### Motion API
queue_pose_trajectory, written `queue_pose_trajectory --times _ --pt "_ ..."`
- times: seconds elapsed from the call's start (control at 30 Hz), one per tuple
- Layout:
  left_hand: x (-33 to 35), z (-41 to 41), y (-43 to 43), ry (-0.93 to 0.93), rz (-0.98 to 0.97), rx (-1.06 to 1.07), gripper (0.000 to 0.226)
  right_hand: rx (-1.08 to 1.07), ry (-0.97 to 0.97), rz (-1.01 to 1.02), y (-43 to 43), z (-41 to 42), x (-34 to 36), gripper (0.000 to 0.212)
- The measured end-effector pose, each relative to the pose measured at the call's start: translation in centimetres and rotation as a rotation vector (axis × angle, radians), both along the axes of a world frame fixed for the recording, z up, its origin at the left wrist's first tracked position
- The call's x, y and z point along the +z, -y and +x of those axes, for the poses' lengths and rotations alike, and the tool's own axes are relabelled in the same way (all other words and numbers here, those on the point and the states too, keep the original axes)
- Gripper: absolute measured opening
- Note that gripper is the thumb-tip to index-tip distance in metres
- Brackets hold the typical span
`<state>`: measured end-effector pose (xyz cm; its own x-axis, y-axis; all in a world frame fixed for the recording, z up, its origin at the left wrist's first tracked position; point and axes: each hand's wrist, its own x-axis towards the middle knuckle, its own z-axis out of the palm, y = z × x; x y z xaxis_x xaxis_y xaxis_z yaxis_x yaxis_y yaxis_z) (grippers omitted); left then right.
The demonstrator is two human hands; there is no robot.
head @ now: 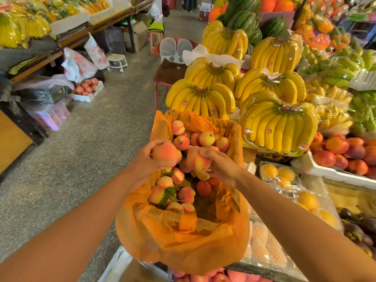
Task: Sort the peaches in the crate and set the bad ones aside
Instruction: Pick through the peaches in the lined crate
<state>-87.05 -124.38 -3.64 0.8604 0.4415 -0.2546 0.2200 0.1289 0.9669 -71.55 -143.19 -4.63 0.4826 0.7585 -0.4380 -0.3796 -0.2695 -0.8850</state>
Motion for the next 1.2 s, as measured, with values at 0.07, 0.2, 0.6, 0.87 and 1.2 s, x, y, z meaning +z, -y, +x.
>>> queue_pose_trajectory --times 0.07,0.2,0.6,0.87,1.2 --pt "0.0 0.0 0.2 -0.021 0.201 -0.039 0.067 0.011 0.013 -0.005 0.1 0.3 -0.3 0.064" --pt "-0.6 0.2 0.0 -0.076 0.559 -0.105 0.069 0.033 0.175 -0.065 0.1 0.7 -0.8 0.080" --pt "-1.8 -0.4 -1.2 -0.071 0.907 -0.196 0.075 0.179 0.541 -0.123 -0.4 -0.3 0.2 0.061" --pt "-2.3 -0.7 -1.7 -0.179 1.037 -0.348 0.071 0.429 0.739 -0.337 -0.8 -0.4 -0.8 0.063" --pt "-2.8 -1.5 -2.2 -0.285 1.086 -0.362 0.075 0.933 0.828 -0.675 -2.0 -0.6 -4.8 0.069"
